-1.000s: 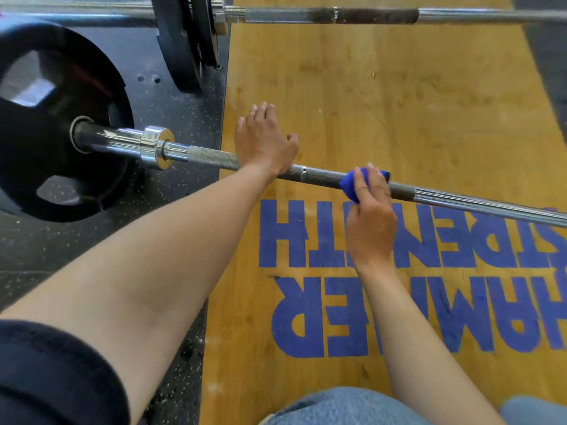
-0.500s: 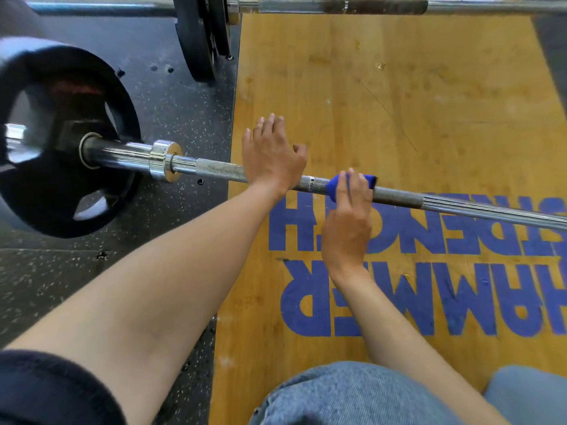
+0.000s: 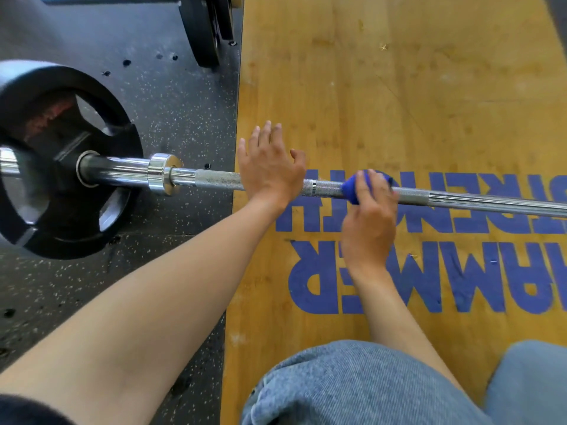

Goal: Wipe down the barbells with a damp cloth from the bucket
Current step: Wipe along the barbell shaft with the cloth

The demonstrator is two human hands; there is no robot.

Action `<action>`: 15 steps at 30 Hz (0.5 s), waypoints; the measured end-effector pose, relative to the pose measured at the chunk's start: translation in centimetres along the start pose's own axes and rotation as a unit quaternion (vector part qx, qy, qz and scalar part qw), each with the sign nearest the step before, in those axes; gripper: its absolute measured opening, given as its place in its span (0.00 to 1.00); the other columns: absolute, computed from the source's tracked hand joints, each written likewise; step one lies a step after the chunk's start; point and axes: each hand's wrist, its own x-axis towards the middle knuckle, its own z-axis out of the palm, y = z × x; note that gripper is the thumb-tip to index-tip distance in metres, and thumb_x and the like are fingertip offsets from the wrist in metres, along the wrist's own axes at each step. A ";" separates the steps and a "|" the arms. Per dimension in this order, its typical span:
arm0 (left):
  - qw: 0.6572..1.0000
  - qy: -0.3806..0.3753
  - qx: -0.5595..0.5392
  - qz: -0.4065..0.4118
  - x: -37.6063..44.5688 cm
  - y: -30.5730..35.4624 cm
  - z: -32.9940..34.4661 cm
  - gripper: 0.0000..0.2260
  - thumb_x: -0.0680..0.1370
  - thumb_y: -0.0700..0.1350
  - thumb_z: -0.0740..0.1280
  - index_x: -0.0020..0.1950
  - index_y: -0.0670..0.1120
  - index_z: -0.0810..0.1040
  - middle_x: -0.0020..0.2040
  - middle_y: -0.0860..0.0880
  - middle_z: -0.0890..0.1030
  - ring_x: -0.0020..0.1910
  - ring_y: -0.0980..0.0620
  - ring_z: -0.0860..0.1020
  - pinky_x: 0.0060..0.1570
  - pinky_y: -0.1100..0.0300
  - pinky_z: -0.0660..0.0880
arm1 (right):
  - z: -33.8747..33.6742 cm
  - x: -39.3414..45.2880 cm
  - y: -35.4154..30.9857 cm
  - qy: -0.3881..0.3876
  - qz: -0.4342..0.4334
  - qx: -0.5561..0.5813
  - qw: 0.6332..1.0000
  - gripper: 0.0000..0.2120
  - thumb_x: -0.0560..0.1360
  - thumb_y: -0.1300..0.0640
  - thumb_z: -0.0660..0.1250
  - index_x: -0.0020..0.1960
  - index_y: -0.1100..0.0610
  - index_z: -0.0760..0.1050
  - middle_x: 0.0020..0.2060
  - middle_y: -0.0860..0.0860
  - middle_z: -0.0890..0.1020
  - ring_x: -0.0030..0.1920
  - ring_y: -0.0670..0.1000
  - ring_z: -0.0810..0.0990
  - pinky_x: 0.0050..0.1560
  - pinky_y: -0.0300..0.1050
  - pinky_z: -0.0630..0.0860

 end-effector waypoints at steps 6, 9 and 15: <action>0.998 0.056 -0.013 -0.003 -2.7 -0.6 0.5 0.26 0.77 0.53 0.59 0.75 0.48 0.71 0.78 0.48 0.69 0.78 0.48 0.65 0.78 0.45 0.56 | -0.3 -2.2 -1.5 -0.043 -0.040 0.056 0.997 0.25 0.74 0.74 0.59 0.70 0.65 0.75 0.69 0.56 0.77 0.74 0.58 0.70 0.80 0.55 0.55; 0.997 0.071 -0.013 0.000 -3.8 -1.1 0.5 0.25 0.77 0.53 0.59 0.74 0.49 0.73 0.77 0.48 0.70 0.77 0.47 0.67 0.77 0.44 0.58 | -2.2 -2.2 2.6 -0.080 -0.115 0.067 0.988 0.26 0.75 0.75 0.60 0.71 0.62 0.75 0.70 0.55 0.76 0.73 0.58 0.72 0.79 0.53 0.59; 0.998 0.049 0.019 -0.019 -5.8 -1.2 0.8 0.26 0.76 0.53 0.57 0.73 0.50 0.73 0.77 0.49 0.71 0.76 0.47 0.67 0.77 0.43 0.57 | -2.3 -3.4 -0.4 -0.093 -0.101 0.049 0.989 0.22 0.77 0.70 0.55 0.69 0.65 0.76 0.68 0.57 0.78 0.70 0.60 0.74 0.79 0.48 0.56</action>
